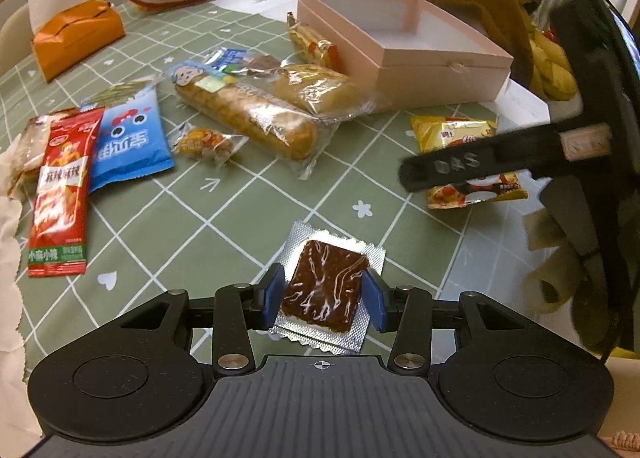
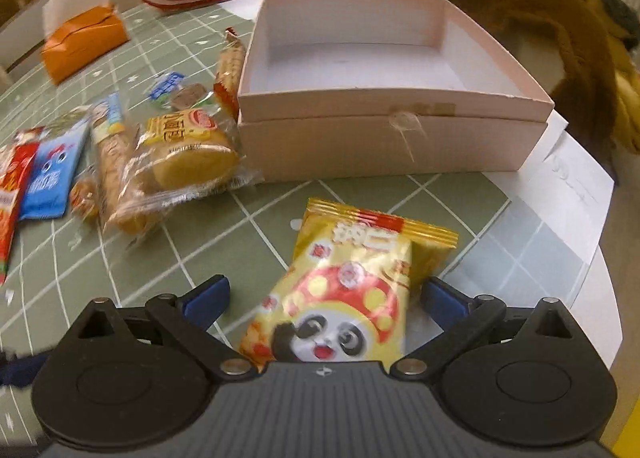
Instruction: Organize snacks
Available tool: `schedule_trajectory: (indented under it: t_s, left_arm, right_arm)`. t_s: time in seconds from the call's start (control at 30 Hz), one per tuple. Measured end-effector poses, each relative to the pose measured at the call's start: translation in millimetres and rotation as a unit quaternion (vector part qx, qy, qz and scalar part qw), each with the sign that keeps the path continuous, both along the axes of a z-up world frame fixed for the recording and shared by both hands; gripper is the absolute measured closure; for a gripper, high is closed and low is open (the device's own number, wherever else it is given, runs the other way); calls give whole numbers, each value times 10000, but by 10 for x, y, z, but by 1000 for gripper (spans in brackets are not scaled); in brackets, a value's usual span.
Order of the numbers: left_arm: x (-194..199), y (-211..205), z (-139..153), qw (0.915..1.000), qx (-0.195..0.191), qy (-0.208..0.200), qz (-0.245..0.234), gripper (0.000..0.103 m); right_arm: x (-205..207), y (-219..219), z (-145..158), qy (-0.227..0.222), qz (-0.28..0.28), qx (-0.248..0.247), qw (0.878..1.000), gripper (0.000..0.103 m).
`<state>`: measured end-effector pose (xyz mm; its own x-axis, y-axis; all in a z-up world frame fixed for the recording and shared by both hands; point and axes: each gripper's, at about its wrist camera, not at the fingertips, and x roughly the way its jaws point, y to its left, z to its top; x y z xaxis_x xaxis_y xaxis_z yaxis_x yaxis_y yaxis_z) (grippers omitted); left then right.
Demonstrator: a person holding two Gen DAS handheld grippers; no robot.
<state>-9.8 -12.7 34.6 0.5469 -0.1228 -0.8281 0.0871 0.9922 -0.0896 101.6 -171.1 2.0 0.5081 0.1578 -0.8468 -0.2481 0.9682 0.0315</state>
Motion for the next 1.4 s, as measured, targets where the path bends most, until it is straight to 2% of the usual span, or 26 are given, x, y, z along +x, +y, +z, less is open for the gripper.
schedule_trajectory:
  t_s: [0.3, 0.43, 0.5, 0.6, 0.63, 0.73, 0.8, 0.83, 0.87, 0.97, 1.03, 1.1, 1.17, 1.23, 1.33, 1.37, 1.4]
  left_arm:
    - [-22, 39, 6, 9999, -153, -61, 49, 56]
    - [-35, 24, 3, 9999, -121, -97, 52, 56]
    - [-40, 9, 2, 9999, -61, -99, 8, 56]
    - [-36, -1, 9, 10000, -43, -59, 1, 56]
    - [-33, -6, 11, 10000, -31, -50, -5, 56]
    - [-44, -36, 9, 10000, 41, -84, 2, 57]
    - [-84, -64, 8, 9998, 62, -162, -18, 61]
    - [-109, -71, 25, 9997, 30, -225, -4, 76]
    - [-115, -74, 56, 9997, 10, -256, 35, 99]
    - [-46, -74, 300, 9980, -225, -580, 75, 95]
    - [79, -103, 514, 9958, -158, -897, 75, 95]
    - [219, -83, 692, 9938, -372, -1050, 71, 95]
    - [341, -49, 763, 9935, -594, -966, 113, 93]
    - [362, -41, 715, 9948, -629, -758, 241, 92]
    - [269, -58, 484, 9944, -972, -221, 356, 90]
    - [217, -92, 415, 9942, -992, -108, 399, 89]
    - [157, -161, 351, 9959, -799, -22, 423, 89]
  right_arm:
    - [-72, -413, -4, -197, 312, 63, 9993, 1]
    - [14, -378, 9, -105, 54, 100, 9999, 1]
    - [38, -271, 8, -127, 124, 61, 9998, 3]
    - [-13, -139, 63, -221, 395, -70, 9990, 22]
    - [-32, -131, 90, -187, 478, -49, 9987, 38]
    - [-124, -179, 161, -27, 556, 39, 9984, 43]
    - [-213, -269, 205, -13, 550, 143, 9984, 44]
    - [-255, -323, 238, 1, 530, 209, 9984, 44]
    - [-273, -347, 270, 16, 504, 284, 9983, 45]
    - [-307, -516, 532, -90, 505, 515, 9974, 46]
    - [-263, -584, 790, -339, 557, 557, 9963, 46]
    - [-167, -645, 1081, -640, 593, 558, 9946, 46]
    - [-82, -704, 1302, -916, 661, 538, 9921, 46]
    - [3, -750, 1385, -973, 658, 493, 9919, 46]
    - [106, -755, 1202, -731, 696, 400, 9941, 46]
    - [125, -760, 1075, -573, 654, 397, 9954, 46]
    - [140, -755, 944, -398, 606, 440, 9964, 46]
